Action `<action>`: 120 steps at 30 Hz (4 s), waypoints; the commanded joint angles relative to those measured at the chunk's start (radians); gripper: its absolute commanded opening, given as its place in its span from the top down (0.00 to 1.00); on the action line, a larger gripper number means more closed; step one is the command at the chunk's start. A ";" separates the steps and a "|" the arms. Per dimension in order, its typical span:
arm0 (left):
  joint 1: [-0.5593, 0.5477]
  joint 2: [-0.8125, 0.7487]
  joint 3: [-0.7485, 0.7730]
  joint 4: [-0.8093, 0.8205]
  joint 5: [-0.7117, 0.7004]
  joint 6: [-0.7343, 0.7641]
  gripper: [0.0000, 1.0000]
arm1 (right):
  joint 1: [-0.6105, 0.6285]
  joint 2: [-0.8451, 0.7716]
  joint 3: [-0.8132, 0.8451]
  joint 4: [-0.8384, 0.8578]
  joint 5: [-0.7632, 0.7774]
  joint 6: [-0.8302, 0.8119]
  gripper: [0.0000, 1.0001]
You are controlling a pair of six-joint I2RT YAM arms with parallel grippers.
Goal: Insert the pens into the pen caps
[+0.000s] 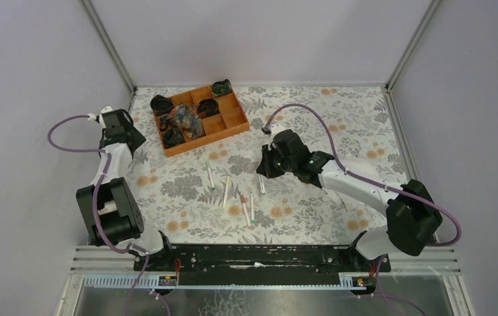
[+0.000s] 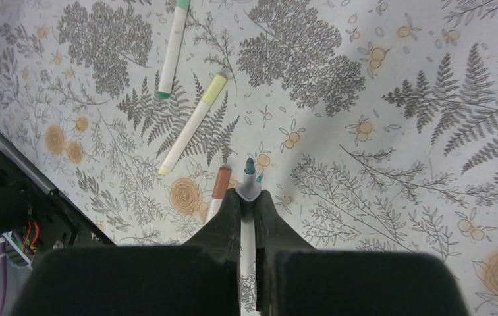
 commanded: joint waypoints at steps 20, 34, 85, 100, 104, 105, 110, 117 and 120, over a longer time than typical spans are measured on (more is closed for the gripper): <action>-0.137 -0.059 -0.147 0.191 -0.035 -0.058 0.49 | -0.015 0.060 0.001 -0.052 0.074 -0.020 1.00; -0.136 -0.340 -0.274 0.148 0.073 -0.030 0.35 | -0.015 0.129 -0.069 -0.006 0.053 0.042 1.00; -0.187 -0.353 -0.256 0.142 0.135 -0.029 0.31 | -0.016 0.204 -0.105 0.038 0.046 0.204 0.51; -0.189 -0.389 -0.269 0.146 0.112 -0.038 0.00 | -0.016 0.049 -0.111 0.015 0.152 0.068 0.02; -0.188 -0.405 -0.279 0.158 0.097 -0.062 0.00 | -0.026 -0.021 -0.110 -0.010 0.242 -0.034 0.01; -0.189 -0.406 -0.282 0.162 0.095 -0.076 0.00 | -0.034 -0.037 -0.113 -0.016 0.260 -0.055 0.01; -0.188 -0.431 -0.364 0.275 0.098 -0.196 0.00 | -0.151 -0.130 -0.162 -0.004 0.292 -0.139 0.01; -0.188 -0.431 -0.593 0.621 -0.045 -0.224 0.00 | -0.440 -0.226 -0.283 0.124 0.289 -0.177 0.01; -0.188 -0.437 -0.684 0.744 -0.111 -0.175 0.00 | -0.547 -0.263 -0.348 0.204 0.322 -0.184 0.01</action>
